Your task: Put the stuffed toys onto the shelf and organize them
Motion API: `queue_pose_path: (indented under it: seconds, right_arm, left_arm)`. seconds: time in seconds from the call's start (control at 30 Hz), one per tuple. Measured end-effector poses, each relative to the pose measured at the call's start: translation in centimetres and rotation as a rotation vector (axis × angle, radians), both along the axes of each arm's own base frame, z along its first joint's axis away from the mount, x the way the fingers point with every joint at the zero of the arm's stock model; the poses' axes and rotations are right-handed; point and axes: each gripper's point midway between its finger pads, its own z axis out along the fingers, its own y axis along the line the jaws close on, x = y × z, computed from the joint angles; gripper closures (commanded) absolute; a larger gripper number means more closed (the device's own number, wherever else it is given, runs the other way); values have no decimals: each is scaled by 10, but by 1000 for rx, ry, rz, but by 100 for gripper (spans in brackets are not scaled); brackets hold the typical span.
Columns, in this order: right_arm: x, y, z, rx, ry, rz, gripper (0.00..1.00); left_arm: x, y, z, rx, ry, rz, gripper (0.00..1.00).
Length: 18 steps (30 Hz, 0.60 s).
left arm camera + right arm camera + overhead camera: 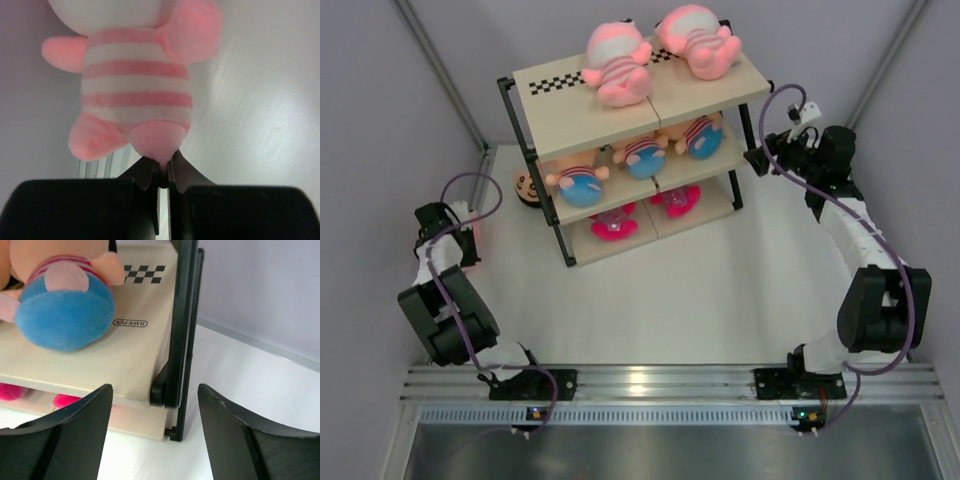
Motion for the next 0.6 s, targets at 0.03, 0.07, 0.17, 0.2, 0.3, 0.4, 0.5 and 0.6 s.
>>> queue_pose_path:
  seconds: [0.03,0.07,0.17,0.2,0.3,0.4,0.5,0.6]
  right_arm:
    - [-4,-3,5,3,0,-23,30]
    - [-9,-6,14,12,-5,-54,30]
    - [-28,-17,44,26,-59,-143,30]
    - [-37,-20,54,25,-80,-165,30]
    - [-65,-18,87,10,-152,-214,30]
    - [-100,15,112,-22,-223,-163,31]
    - [-142,70,128,-29,-280,-3,32]
    - [-188,122,143,-6,-341,176,32]
  left_arm:
    - [-2,-6,8,-12,-18,-12,100]
    - [-4,-12,18,-20,-40,-23,100]
    - [-8,-31,54,-38,-132,-63,100]
    - [-12,-39,68,-45,-167,-78,100]
    - [-24,-60,101,-63,-241,-106,100]
    - [-38,-82,135,-89,-304,-136,100]
    - [-51,-104,173,-123,-359,-173,100]
    - [-60,-125,206,-163,-408,-216,100]
